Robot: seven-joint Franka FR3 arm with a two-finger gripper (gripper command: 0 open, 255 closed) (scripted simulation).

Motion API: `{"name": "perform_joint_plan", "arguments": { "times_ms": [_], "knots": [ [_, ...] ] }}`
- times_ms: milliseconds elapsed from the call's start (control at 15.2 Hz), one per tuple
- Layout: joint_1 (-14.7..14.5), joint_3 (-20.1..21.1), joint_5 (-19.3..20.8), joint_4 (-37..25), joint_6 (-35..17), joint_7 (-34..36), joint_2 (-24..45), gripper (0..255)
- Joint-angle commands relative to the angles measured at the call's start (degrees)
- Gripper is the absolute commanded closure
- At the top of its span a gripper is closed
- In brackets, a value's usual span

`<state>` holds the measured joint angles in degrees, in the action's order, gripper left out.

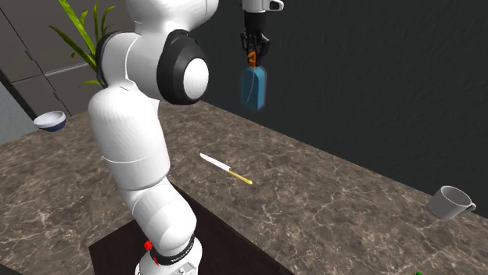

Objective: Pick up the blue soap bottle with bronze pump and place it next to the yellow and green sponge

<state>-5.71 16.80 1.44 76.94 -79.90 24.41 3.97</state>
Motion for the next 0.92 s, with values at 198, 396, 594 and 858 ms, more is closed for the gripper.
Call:
{"name": "perform_joint_plan", "arguments": {
  "times_ms": [198, 396, 594, 858],
  "knots": [
    [-0.55, 0.32, 0.84, -7.4, 4.89, 0.49, 2.64, 255],
    [2.35, -1.8, -0.59, 0.29, 1.63, -4.03, -2.03, 255],
    [4.73, -4.0, -1.42, 6.47, -1.07, -8.46, -5.66, 255],
    [7.36, -7.11, -1.85, 13.05, -4.15, -14.19, -9.23, 255]
  ]
}}
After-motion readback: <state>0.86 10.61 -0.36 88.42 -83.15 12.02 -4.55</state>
